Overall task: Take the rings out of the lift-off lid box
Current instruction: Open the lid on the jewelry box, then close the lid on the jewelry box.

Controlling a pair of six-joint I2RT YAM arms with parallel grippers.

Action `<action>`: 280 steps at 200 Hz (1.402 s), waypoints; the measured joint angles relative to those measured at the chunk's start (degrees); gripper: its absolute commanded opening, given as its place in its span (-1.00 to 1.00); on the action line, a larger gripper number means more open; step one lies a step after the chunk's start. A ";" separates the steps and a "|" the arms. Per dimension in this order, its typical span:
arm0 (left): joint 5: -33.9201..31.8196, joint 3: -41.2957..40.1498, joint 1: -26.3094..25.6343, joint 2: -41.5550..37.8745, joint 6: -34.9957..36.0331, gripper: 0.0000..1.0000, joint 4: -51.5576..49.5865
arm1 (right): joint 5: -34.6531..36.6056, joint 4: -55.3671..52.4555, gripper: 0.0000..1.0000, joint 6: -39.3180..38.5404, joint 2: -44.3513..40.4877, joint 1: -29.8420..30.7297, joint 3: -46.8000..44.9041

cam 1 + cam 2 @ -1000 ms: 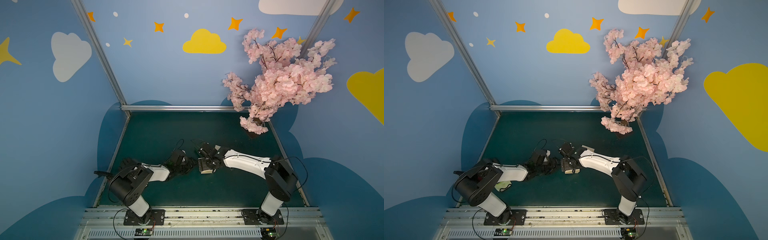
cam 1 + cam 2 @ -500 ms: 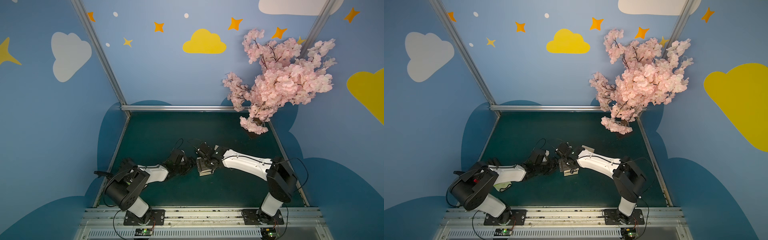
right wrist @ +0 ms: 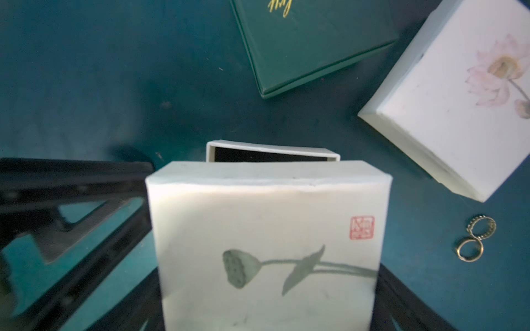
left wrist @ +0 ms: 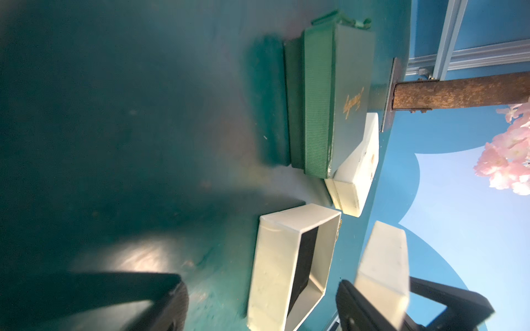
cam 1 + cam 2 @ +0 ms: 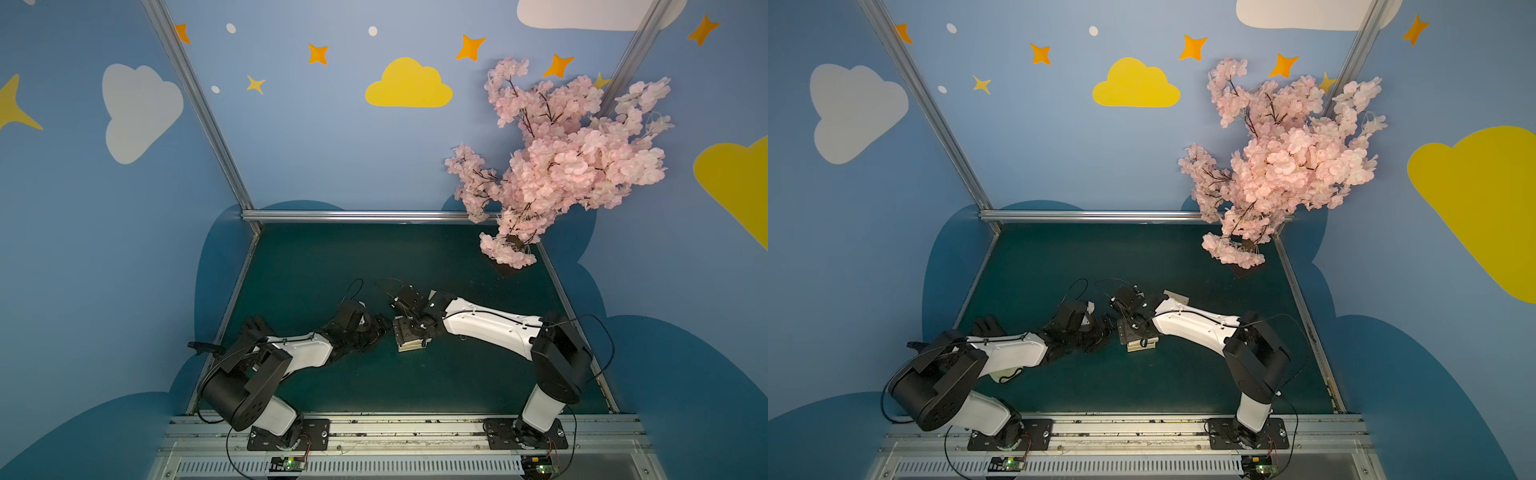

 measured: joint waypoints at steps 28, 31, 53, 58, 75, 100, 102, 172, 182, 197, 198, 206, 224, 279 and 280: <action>-0.85 -0.52 0.26 -1.75 0.33 0.69 -2.19 | -0.22 -0.90 0.81 0.28 1.64 -0.15 0.90; -0.90 -0.55 0.31 -1.86 0.35 0.69 -2.36 | -0.22 -0.94 0.81 0.31 1.77 -0.15 0.96; -1.03 -0.57 0.44 -2.19 0.37 0.69 -2.99 | -0.61 -1.25 0.81 0.33 2.71 -0.42 1.60; -1.03 -0.57 0.44 -2.16 0.37 0.69 -2.99 | -0.66 -1.29 0.81 0.35 2.80 -0.42 1.64; -1.01 -0.57 0.44 -2.12 0.37 0.69 -2.95 | -1.18 -1.40 0.81 0.39 3.04 -0.55 1.64; -0.85 -0.57 0.50 -2.01 0.37 0.69 -2.86 | -1.70 -1.68 0.81 1.05 3.45 -0.79 2.01; -0.83 -0.57 0.50 -2.01 0.37 0.69 -2.84 | -1.73 -1.73 0.81 1.11 3.52 -0.81 2.08; 0.37 -0.57 0.98 -1.22 0.33 0.69 -2.25 | -2.62 -2.29 0.82 1.64 5.66 -1.16 3.48; 0.61 -0.57 1.03 -1.05 0.33 0.69 -2.14 | -2.75 -2.29 0.82 1.68 5.95 -1.22 3.63; 0.83 -0.57 1.09 -0.92 0.33 0.68 -2.01 | -2.78 -2.54 0.82 1.81 6.19 -1.22 3.87; 0.85 -0.57 1.09 -0.92 0.33 0.68 -1.99 | -2.78 -2.56 0.82 1.84 6.19 -1.22 3.89; 0.94 -0.57 1.14 -0.81 0.33 0.68 -1.81 | -2.84 -2.69 0.82 1.88 6.23 -1.25 4.11; 1.20 -0.50 1.14 -0.07 0.33 0.68 -0.57 | -2.93 -2.73 0.82 2.40 6.25 -1.27 4.39; 1.55 -0.50 1.22 0.44 0.31 0.68 0.39 | -2.95 -2.99 0.83 2.89 6.88 -1.42 4.46; 1.57 -0.50 1.22 0.44 0.31 0.68 0.39 | -2.95 -2.99 0.83 2.89 6.91 -1.42 4.48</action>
